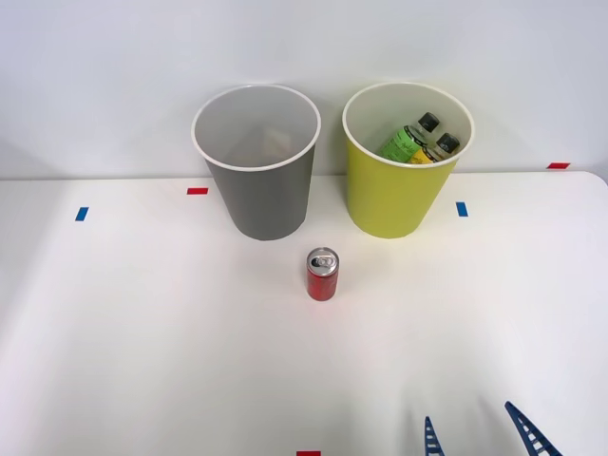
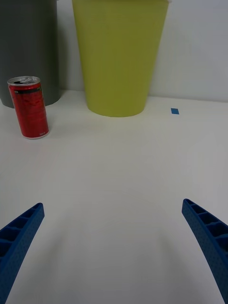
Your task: Put cans in the gray bin, plastic bottles in the light green bin
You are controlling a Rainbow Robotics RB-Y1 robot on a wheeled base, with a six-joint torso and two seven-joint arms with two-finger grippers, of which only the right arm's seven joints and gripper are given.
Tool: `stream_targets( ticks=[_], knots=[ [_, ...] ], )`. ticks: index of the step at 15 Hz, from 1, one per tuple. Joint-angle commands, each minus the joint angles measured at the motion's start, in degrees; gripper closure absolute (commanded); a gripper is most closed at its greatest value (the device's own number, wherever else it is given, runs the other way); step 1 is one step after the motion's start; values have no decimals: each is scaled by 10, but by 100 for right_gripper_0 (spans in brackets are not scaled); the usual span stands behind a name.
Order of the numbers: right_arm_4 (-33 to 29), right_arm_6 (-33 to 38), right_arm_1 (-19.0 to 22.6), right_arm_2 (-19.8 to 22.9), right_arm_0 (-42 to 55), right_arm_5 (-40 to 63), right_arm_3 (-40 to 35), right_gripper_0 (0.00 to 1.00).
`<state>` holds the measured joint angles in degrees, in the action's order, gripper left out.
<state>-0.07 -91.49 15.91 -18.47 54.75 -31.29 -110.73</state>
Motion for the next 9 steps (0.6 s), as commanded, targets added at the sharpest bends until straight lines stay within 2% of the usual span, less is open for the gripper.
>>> stream_targets(
  ticks=[1,9],
  knots=[
    [0,0,0,0,0,0,0,0],
    [0,0,0,0,0,0,0,0]
  ],
)
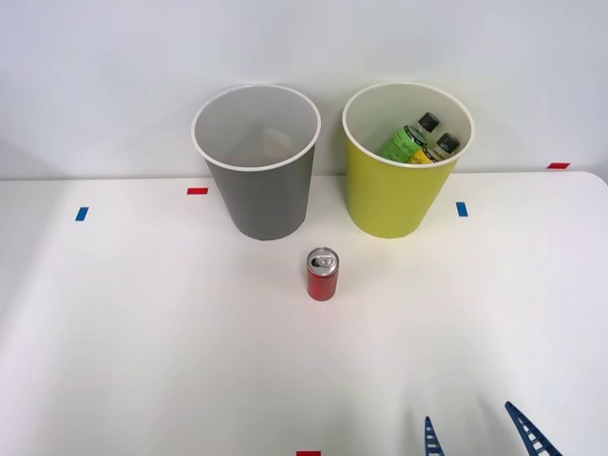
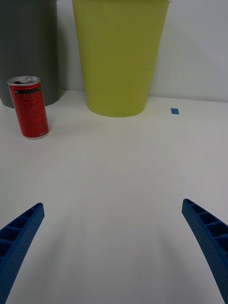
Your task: Put cans in the gray bin, plastic bottles in the light green bin
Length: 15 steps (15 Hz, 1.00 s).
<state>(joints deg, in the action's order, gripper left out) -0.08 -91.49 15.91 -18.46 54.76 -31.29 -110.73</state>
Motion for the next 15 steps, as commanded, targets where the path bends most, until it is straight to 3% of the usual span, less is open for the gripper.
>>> stream_targets(
  ticks=[1,15],
  knots=[
    [0,0,0,0,0,0,0,0],
    [0,0,0,0,0,0,0,0]
  ],
)
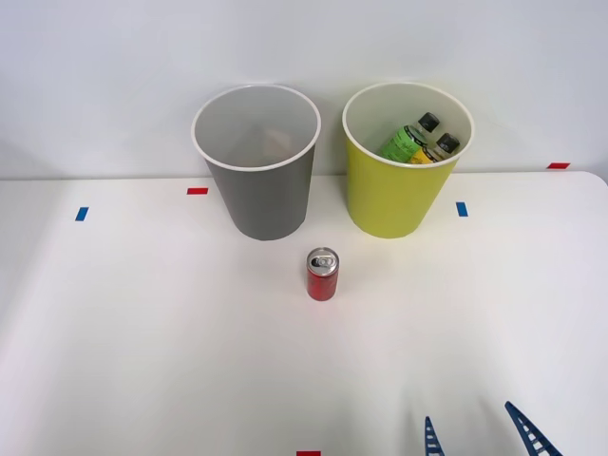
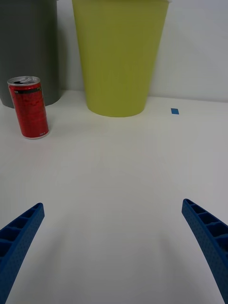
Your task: Put cans in the gray bin, plastic bottles in the light green bin
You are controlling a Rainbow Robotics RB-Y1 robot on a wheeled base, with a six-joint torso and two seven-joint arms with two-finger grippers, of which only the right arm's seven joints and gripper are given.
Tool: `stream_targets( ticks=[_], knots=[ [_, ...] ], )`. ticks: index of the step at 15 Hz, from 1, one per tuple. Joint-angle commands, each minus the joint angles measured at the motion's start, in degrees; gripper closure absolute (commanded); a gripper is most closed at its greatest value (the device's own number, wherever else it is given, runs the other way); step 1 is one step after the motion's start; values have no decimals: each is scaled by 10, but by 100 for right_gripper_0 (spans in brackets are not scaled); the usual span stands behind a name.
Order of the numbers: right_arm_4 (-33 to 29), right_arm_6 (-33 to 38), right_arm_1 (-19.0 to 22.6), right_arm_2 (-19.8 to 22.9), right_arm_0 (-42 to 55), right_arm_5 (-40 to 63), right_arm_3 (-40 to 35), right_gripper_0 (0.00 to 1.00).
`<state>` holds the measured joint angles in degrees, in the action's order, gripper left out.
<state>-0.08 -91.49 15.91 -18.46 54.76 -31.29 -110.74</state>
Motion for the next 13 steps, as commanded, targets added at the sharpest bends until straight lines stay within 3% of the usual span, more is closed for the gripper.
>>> stream_targets(
  ticks=[1,13],
  knots=[
    [0,0,0,0,0,0,0,0],
    [0,0,0,0,0,0,0,0]
  ],
)
